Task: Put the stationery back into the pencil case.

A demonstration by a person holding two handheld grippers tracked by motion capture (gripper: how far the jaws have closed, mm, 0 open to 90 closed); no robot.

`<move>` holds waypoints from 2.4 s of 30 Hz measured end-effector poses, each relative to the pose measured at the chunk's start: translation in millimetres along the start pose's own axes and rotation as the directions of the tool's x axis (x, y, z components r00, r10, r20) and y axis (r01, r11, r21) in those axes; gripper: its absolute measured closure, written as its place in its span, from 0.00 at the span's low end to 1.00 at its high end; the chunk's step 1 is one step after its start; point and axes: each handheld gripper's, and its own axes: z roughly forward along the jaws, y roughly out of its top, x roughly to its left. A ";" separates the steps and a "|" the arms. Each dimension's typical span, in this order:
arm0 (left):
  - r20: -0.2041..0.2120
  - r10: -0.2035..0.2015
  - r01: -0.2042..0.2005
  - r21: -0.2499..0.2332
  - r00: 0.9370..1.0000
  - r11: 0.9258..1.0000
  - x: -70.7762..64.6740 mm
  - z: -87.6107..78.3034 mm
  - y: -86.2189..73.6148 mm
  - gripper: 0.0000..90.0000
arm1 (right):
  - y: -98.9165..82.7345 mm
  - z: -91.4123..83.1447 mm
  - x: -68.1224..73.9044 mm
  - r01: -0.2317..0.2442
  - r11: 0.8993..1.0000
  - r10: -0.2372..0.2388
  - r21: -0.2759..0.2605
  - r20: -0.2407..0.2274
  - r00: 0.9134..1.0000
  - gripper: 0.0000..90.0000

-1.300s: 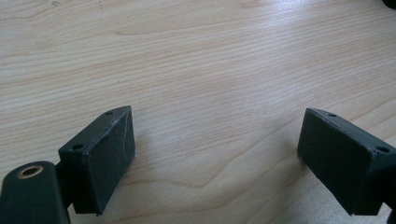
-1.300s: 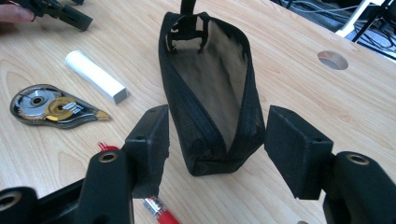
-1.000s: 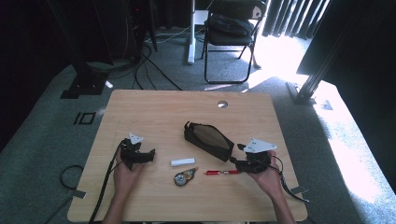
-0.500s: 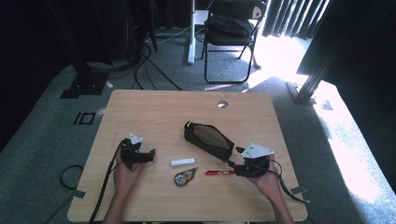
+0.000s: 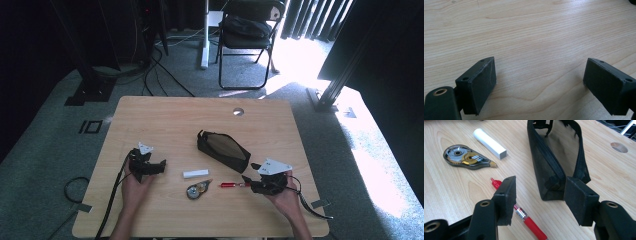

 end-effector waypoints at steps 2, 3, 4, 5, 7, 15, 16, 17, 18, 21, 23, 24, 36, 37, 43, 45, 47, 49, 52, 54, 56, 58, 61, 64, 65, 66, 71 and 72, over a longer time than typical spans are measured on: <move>0.000 0.000 0.000 0.000 1.000 1.000 0.0 0.0 0.0 0.13 | -1.3 1.7 1.6 0.006 1.000 -0.006 0.004 -0.003 1.000 0.48; 0.000 0.000 0.000 0.000 1.000 1.000 0.0 0.0 0.0 0.13 | -1.3 1.7 1.6 0.006 1.000 -0.006 0.004 -0.003 1.000 0.48; 0.000 0.000 0.000 0.000 1.000 1.000 0.0 0.0 0.0 0.13 | -1.7 2.2 1.9 0.008 1.000 -0.008 0.006 -0.005 1.000 0.48; 0.000 0.000 0.000 0.000 1.000 1.000 0.0 0.0 0.0 0.13 | -2.1 2.9 2.6 0.008 1.000 -0.008 0.006 -0.008 1.000 0.48; 0.000 0.000 0.000 0.000 1.000 1.000 0.0 0.0 0.0 0.13 | -2.9 3.9 3.1 0.012 1.000 -0.012 0.009 -0.010 1.000 0.48; 0.000 0.000 0.000 -0.001 1.000 1.000 0.0 0.0 0.0 0.13 | -7.5 8.3 2.8 0.011 1.000 -0.011 0.026 -0.020 1.000 0.48; 0.000 0.000 0.000 0.000 1.000 1.000 0.0 0.0 0.0 0.13 | -8.5 9.2 2.4 0.011 1.000 -0.010 0.030 -0.022 1.000 0.48; 0.000 0.000 0.000 0.000 1.000 1.000 0.0 0.0 0.0 0.13 | -9.5 10.3 1.9 0.008 0.999 -0.007 0.033 -0.023 1.000 0.48; 0.000 0.000 0.000 0.000 1.000 1.000 0.0 0.0 0.0 0.13 | -9.5 10.3 1.9 0.008 0.999 -0.007 0.033 -0.023 1.000 0.48; 0.000 0.000 0.000 -0.001 1.000 1.000 0.0 0.0 0.0 0.13 | -13.1 12.7 0.8 0.000 0.999 0.001 0.039 -0.025 1.000 0.48; 0.000 0.000 0.000 0.000 1.000 1.000 0.0 0.0 0.0 0.13 | -13.6 13.0 0.7 0.001 0.999 0.000 0.041 -0.026 1.000 0.48; 0.000 0.000 0.000 0.000 1.000 1.000 0.0 0.0 0.0 0.13 | -13.7 13.2 0.9 0.004 0.999 -0.003 0.042 -0.025 1.000 0.48; 0.000 0.000 0.000 0.000 1.000 1.000 0.0 0.0 0.0 0.13 | -16.5 22.3 5.2 0.027 0.997 -0.024 0.069 -0.041 0.999 0.51; 0.000 0.000 0.000 0.000 1.000 1.000 0.0 0.0 0.0 0.13 | -16.9 23.3 5.7 0.026 0.997 -0.023 0.071 -0.044 0.999 0.51; 0.000 0.001 -0.001 0.000 1.000 1.000 0.0 0.0 0.0 0.13 | -18.6 28.5 7.2 0.029 0.996 -0.023 0.086 -0.067 0.997 0.54; 0.000 0.000 0.000 0.000 1.000 1.000 0.0 0.0 0.0 0.13 | -19.1 30.2 7.5 0.028 0.995 -0.021 0.091 -0.078 0.997 0.56; 0.000 0.000 0.000 0.000 1.000 1.000 0.0 0.0 0.0 0.13 | -20.0 32.4 8.4 0.030 0.995 -0.022 0.097 -0.081 0.996 0.57; 0.000 0.000 0.000 0.000 1.000 1.000 0.0 0.0 0.0 0.13 | -21.8 35.4 10.0 0.037 0.993 -0.028 0.111 -0.082 0.996 0.58; 0.000 0.000 0.000 0.000 1.000 1.000 0.0 0.0 0.0 0.13 | -25.8 39.5 11.3 0.036 0.991 -0.025 0.128 -0.091 0.996 0.60; 0.000 0.000 0.000 0.000 1.000 1.000 0.0 0.0 0.0 0.13 | -28.2 41.1 10.2 0.026 0.990 -0.014 0.136 -0.091 0.996 0.61; 0.000 0.000 0.000 0.000 1.000 1.000 0.0 0.0 0.0 0.13 | -29.7 41.7 8.8 0.014 0.990 -0.001 0.138 -0.093 0.996 0.61; 0.000 0.000 0.000 0.000 1.000 1.000 0.0 0.0 0.0 0.13 | -30.8 42.5 8.0 0.009 0.990 0.005 0.142 -0.094 0.996 0.65; 0.000 0.000 0.000 0.000 1.000 1.000 0.0 0.0 0.0 0.13 | -32.1 44.3 8.3 0.007 0.989 0.007 0.147 -0.094 0.996 0.68; 0.000 0.000 0.000 0.000 1.000 1.000 0.0 0.0 0.0 0.13 | -32.9 45.8 8.9 0.006 0.988 0.008 0.151 -0.095 0.995 0.72; 0.000 0.000 0.000 0.000 1.000 1.000 0.0 0.0 0.0 0.13 | -33.0 46.1 8.9 0.005 0.988 0.010 0.154 -0.094 0.995 0.73; 0.000 0.000 0.000 0.000 1.000 1.000 0.0 0.0 0.0 0.13 | -32.9 46.1 8.8 0.003 0.988 0.012 0.155 -0.095 0.995 0.74; 0.000 0.000 0.000 0.000 1.000 1.000 0.0 0.0 0.0 0.13 | -32.8 46.1 8.4 -0.004 0.987 0.019 0.160 -0.094 0.995 0.81; 0.000 0.000 0.000 0.000 1.000 1.000 0.0 0.0 0.0 0.13 | -32.7 46.0 8.2 -0.004 0.987 0.020 0.160 -0.100 0.995 0.83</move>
